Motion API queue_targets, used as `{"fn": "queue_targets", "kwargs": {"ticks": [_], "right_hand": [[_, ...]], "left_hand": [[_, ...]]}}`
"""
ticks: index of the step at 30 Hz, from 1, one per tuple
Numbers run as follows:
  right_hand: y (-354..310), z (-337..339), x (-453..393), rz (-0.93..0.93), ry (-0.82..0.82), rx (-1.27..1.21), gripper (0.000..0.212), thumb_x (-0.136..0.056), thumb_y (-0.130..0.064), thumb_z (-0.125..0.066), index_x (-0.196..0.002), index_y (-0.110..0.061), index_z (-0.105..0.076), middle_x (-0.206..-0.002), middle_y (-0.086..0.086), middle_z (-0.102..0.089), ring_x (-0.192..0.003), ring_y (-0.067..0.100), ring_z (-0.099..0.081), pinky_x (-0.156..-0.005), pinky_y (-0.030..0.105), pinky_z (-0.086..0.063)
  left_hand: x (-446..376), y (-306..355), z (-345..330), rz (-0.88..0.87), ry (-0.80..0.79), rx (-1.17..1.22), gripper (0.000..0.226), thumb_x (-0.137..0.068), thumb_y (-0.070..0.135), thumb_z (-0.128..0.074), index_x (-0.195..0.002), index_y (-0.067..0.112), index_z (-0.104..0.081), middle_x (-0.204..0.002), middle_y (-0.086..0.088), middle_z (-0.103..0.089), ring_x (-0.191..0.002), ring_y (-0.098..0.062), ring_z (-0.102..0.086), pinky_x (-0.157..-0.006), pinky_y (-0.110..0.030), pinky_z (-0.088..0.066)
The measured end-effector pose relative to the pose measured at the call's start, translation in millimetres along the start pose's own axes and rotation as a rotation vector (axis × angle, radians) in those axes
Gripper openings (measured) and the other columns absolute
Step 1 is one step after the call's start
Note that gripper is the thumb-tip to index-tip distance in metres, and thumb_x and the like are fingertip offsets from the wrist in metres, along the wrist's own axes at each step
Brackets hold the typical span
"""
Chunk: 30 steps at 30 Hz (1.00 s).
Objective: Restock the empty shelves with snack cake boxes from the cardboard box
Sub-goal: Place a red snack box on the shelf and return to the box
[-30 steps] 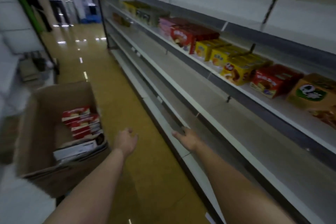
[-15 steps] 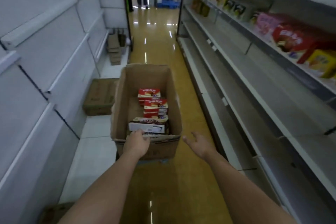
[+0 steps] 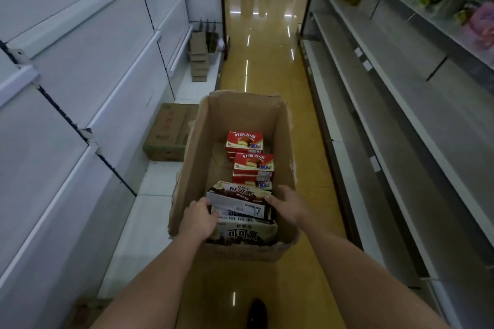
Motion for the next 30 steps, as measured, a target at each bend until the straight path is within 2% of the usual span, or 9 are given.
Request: {"fn": "queue_targets", "kwargs": {"ticks": [4, 7, 12, 16, 21, 23, 25, 28, 30], "right_hand": [[1, -1, -47, 0.000, -0.093, 0.035, 0.074, -0.090, -0.053, -0.054, -0.149, -0.019, -0.027, -0.151, 0.007, -0.037, -0.135, 0.027, -0.039, -0.109, 0.042, -0.038], [2, -8, -73, 0.006, -0.155, 0.089, 0.070, -0.090, -0.050, -0.056, -0.148, -0.019, -0.031, -0.145, 0.005, -0.045, -0.129, 0.025, -0.046, -0.104, 0.036, -0.041], [7, -26, -109, -0.025, -0.263, 0.154, 0.067, -0.092, -0.043, -0.057, -0.146, -0.015, -0.030, -0.138, 0.007, -0.050, -0.117, 0.023, -0.055, -0.093, 0.032, -0.047], [7, -36, -139, -0.050, -0.302, 0.190, 0.066, -0.092, -0.040, -0.058, -0.146, -0.014, -0.031, -0.141, 0.007, -0.047, -0.123, 0.023, -0.050, -0.096, 0.031, -0.044], [6, -45, -177, -0.115, -0.281, 0.178, 0.066, -0.090, -0.038, -0.061, -0.145, -0.015, -0.032, -0.142, 0.009, -0.045, -0.125, 0.025, -0.048, -0.100, 0.035, -0.044], [8, -47, -195, -0.123, -0.251, 0.161, 0.066, -0.090, -0.039, -0.061, -0.145, -0.017, -0.033, -0.144, 0.009, -0.043, -0.127, 0.026, -0.046, -0.102, 0.036, -0.043], [10, -50, -215, -0.119, -0.201, 0.152, 0.064, -0.089, -0.040, -0.061, -0.144, -0.020, -0.034, -0.146, 0.007, -0.040, -0.131, 0.026, -0.042, -0.106, 0.037, -0.039], [12, -54, -245, -0.109, -0.117, 0.146, 0.067, -0.087, -0.043, -0.061, -0.145, -0.023, -0.033, -0.150, 0.004, -0.032, -0.135, 0.027, -0.034, -0.110, 0.041, -0.034], [12, -59, -264, -0.120, -0.082, 0.168, 0.072, -0.089, -0.044, -0.058, -0.149, -0.022, -0.025, -0.156, 0.004, -0.021, -0.142, 0.028, -0.021, -0.114, 0.042, -0.028]], "left_hand": [[-32, 4, -15, 0.051, -0.057, 0.010, 0.039, -0.095, 0.030, -0.054, -0.130, 0.015, -0.050, -0.127, -0.010, -0.052, -0.116, -0.027, -0.052, -0.097, -0.042, -0.047], [-49, -2, -31, 0.086, -0.104, 0.020, 0.042, -0.093, 0.032, -0.056, -0.131, 0.015, -0.050, -0.124, -0.010, -0.054, -0.114, -0.028, -0.054, -0.094, -0.044, -0.049], [-77, -13, -53, 0.160, -0.170, 0.015, 0.045, -0.093, 0.031, -0.056, -0.134, 0.017, -0.048, -0.131, -0.011, -0.048, -0.119, -0.028, -0.051, -0.097, -0.043, -0.048], [-106, -19, -65, 0.168, -0.246, -0.003, 0.046, -0.094, 0.028, -0.054, -0.137, 0.016, -0.044, -0.135, -0.012, -0.045, -0.123, -0.029, -0.048, -0.099, -0.040, -0.046], [-154, -22, -72, 0.141, -0.292, 0.014, 0.043, -0.093, 0.023, -0.051, -0.135, 0.012, -0.048, -0.131, -0.013, -0.049, -0.118, -0.027, -0.052, -0.097, -0.036, -0.047], [-173, -16, -74, 0.130, -0.292, 0.055, 0.035, -0.094, 0.019, -0.050, -0.128, 0.010, -0.051, -0.121, -0.009, -0.054, -0.108, -0.023, -0.055, -0.088, -0.030, -0.047], [-195, -9, -81, 0.119, -0.273, 0.115, 0.029, -0.094, 0.020, -0.053, -0.123, 0.013, -0.054, -0.115, -0.005, -0.059, -0.098, -0.019, -0.059, -0.083, -0.032, -0.050], [-227, 1, -94, 0.134, -0.277, 0.160, 0.040, -0.095, 0.025, -0.054, -0.133, 0.014, -0.048, -0.125, -0.009, -0.057, -0.109, -0.023, -0.059, -0.088, -0.037, -0.051], [-246, 8, -104, 0.164, -0.285, 0.169, 0.046, -0.096, 0.028, -0.053, -0.138, 0.012, -0.043, -0.129, -0.011, -0.056, -0.113, -0.027, -0.057, -0.091, -0.038, -0.049]]}}
Point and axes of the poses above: each hand's wrist, its own x-axis away from the middle knuckle, its own z-axis out of the back of the hand, y = z × x, the point moved 2 cm from there along -x, towards the middle knuckle
